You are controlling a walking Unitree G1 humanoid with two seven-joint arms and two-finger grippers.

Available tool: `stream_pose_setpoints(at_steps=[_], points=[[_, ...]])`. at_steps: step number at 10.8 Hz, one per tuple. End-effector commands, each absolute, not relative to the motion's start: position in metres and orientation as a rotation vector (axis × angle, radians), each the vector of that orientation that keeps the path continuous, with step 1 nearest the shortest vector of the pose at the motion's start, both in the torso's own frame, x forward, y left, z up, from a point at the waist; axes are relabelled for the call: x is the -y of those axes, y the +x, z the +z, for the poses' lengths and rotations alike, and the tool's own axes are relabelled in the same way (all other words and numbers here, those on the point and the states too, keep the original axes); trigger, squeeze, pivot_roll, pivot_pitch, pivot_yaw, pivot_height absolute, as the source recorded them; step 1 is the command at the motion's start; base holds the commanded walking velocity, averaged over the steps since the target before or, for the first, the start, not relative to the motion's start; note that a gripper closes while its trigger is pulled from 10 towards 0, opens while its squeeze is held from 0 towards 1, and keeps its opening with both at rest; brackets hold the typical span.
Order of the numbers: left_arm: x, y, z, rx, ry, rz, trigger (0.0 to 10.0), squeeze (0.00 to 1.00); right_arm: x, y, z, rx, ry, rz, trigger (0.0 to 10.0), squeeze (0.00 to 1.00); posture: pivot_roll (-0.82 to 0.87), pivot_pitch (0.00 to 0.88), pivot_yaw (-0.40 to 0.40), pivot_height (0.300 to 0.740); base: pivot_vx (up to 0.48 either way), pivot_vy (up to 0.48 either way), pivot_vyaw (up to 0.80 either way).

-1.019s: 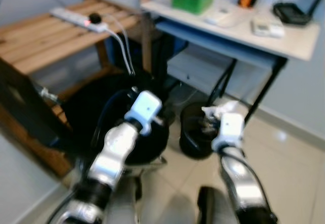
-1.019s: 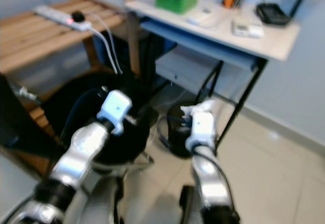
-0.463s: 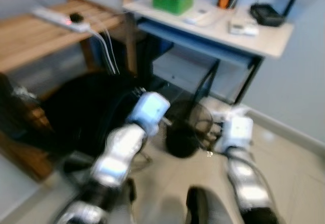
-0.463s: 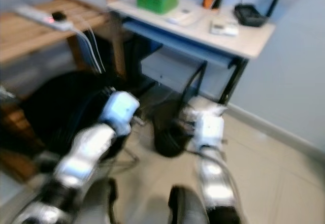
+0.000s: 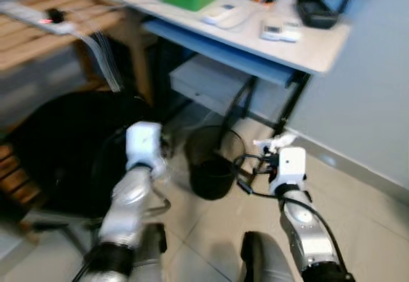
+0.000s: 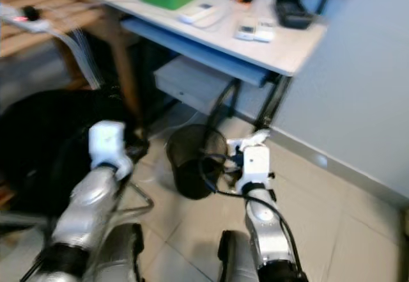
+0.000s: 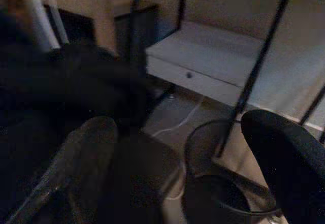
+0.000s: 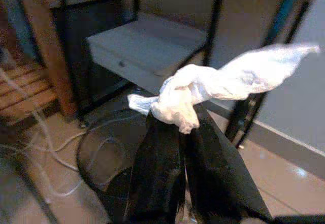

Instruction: Clean up the room

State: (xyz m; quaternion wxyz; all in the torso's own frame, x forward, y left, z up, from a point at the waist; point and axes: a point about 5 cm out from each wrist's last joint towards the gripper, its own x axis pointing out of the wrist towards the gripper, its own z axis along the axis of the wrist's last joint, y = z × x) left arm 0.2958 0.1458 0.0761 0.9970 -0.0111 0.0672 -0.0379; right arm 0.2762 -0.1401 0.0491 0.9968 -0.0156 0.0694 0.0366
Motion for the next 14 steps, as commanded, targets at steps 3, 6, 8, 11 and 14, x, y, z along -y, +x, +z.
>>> stream_pose_setpoints(at_steps=[3, 6, 8, 11, 14], points=[[-0.132, 0.296, 0.091, -0.073, 0.029, -0.127, 10.0, 0.00, 0.135, 0.278, 0.050, -0.138, -0.033, 0.127, 10.0, 0.00, 0.09, 0.000, -0.037, 0.578, 0.000, 0.000, 0.00], [-0.128, 0.299, 0.103, -0.013, 0.100, -0.192, 10.0, 0.00, 0.136, 0.282, 0.050, -0.142, -0.041, 0.141, 10.0, 0.00, 0.09, 0.000, -0.043, 0.578, 0.160, 0.000, 0.00], [-0.126, 0.301, 0.106, -0.004, 0.106, -0.210, 10.0, 0.00, 0.131, 0.281, 0.047, -0.156, -0.036, 0.164, 10.0, 0.00, 0.09, 0.000, -0.039, 0.578, 0.480, 0.000, 0.00], [-0.124, 0.301, 0.108, -0.001, 0.106, -0.228, 10.0, 0.00, 0.127, 0.276, 0.039, -0.201, -0.036, 0.205, 10.0, 0.00, 0.09, 0.000, -0.035, 0.578, 0.480, 0.000, 0.00], [-0.117, 0.298, 0.106, 0.001, 0.151, -0.251, 10.0, 0.00, 0.116, 0.274, 0.030, -0.270, -0.049, 0.334, 10.0, 0.00, 0.10, 0.000, -0.034, 0.578, 0.301, 0.000, 0.00]])
